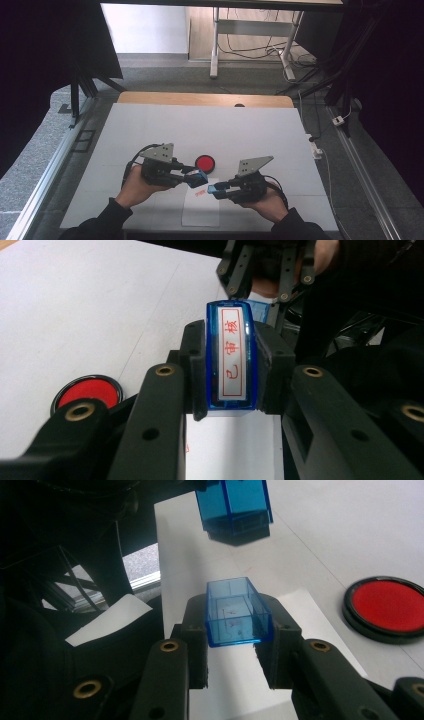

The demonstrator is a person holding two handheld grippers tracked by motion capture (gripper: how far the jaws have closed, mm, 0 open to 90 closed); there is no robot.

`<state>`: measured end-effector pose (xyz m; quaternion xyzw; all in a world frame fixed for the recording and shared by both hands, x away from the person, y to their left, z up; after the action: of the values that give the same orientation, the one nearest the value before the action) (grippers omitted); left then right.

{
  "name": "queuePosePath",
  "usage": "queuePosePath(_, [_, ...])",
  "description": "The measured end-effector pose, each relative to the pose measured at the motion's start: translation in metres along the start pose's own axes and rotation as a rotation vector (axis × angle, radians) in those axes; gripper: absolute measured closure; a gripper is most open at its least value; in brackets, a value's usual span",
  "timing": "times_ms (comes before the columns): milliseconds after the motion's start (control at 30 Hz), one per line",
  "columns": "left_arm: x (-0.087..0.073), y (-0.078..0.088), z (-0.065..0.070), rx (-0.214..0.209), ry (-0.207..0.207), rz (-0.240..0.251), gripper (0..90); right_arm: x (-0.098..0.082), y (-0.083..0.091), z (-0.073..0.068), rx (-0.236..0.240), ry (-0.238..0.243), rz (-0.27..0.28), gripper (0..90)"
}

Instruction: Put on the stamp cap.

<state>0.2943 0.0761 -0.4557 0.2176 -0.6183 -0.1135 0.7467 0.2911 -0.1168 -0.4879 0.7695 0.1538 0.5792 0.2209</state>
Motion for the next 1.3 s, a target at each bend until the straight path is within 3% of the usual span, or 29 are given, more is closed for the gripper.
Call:
queuePosePath(200, [0.001, 0.001, 0.001, -0.013, -0.003, 0.012, 70.2, 0.004, -0.011, -0.001, 0.04, 0.013, -0.004, 68.7])
queuePosePath(667, [0.002, -0.001, 0.006, -0.051, -0.038, 0.017, 70.2, 0.012, -0.028, -0.001, 0.083, 0.036, -0.001, 68.8])
queuePosePath(1300, [0.001, -0.003, 0.009, -0.087, -0.075, 0.016, 70.2, 0.014, -0.031, -0.002, 0.11, 0.044, -0.002, 68.8])
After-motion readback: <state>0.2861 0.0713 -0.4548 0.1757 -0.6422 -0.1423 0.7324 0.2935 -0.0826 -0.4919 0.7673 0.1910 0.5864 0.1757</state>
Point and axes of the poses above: each handheld gripper's, and its own axes: y roughly backward along the jaws, x roughly out of its top, z roughly to its right, the point moved 6 cm from there along -y, roughly forward along the jaws, and after that the axes turned 1 degree about z, right-handed, at the moved point
